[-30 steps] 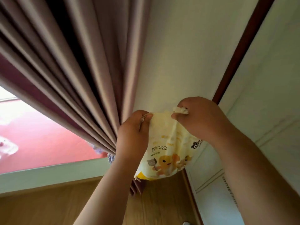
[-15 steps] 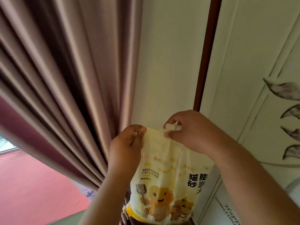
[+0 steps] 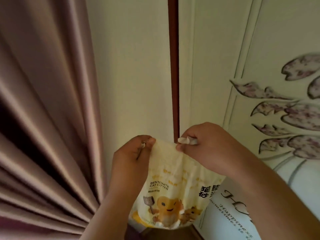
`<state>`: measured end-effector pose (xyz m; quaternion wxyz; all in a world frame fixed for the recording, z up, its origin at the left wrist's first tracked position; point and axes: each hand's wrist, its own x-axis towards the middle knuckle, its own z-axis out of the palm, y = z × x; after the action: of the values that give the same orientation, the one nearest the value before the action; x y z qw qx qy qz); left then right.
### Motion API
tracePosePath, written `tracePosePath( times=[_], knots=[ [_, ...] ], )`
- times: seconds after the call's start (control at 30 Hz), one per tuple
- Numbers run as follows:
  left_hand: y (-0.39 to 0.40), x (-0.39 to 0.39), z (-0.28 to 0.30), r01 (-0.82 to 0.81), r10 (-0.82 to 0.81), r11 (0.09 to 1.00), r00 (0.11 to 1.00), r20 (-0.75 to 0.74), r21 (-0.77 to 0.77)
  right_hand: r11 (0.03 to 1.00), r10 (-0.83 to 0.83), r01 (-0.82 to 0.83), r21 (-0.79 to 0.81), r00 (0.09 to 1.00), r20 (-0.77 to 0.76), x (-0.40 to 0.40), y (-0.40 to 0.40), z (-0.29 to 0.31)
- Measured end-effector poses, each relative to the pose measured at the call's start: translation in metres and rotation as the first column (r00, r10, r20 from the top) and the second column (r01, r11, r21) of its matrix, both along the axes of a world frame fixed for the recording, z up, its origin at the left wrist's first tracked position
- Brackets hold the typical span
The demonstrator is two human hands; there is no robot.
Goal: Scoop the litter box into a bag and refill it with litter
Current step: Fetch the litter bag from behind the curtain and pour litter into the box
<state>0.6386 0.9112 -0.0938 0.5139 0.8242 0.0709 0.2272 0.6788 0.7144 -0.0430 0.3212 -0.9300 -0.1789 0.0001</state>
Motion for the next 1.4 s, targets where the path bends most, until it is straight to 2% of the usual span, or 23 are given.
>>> tracePosePath(
  times=[0.3,0.4,0.57,0.7,0.87,1.07,1.4],
  knots=[
    [-0.044,0.046,0.003,0.101,-0.099,0.993,0.994,0.034,-0.061,0.991,-0.136,0.137,-0.004,0.99,0.04,0.014,-0.044,0.015],
    [-0.058,0.063,0.004,0.189,-0.189,0.982,0.982,0.031,-0.015,0.976,-0.209,0.211,-0.043,0.977,0.044,0.016,-0.059,0.021],
    [-0.083,0.095,0.014,0.383,-0.386,0.918,0.922,0.013,0.099,0.917,-0.397,0.398,-0.018,0.917,0.024,0.015,-0.084,0.024],
    [-0.103,0.116,0.02,0.531,-0.539,0.834,0.842,0.02,0.149,0.843,-0.532,0.534,-0.066,0.845,0.053,-0.001,-0.094,0.029],
    [-0.132,0.128,0.027,0.702,-0.728,0.672,0.685,0.036,0.236,0.678,-0.73,0.732,-0.066,0.681,0.056,-0.036,-0.095,0.029],
    [-0.163,0.118,0.014,0.864,-0.889,0.454,0.455,0.048,0.217,0.439,-0.899,0.898,-0.036,0.439,-0.003,-0.085,-0.089,0.016],
    [-0.23,0.037,-0.005,0.985,-0.993,0.113,0.116,-0.015,0.133,0.047,-0.997,0.999,-0.023,0.046,-0.065,-0.195,-0.089,-0.002]
  ],
)
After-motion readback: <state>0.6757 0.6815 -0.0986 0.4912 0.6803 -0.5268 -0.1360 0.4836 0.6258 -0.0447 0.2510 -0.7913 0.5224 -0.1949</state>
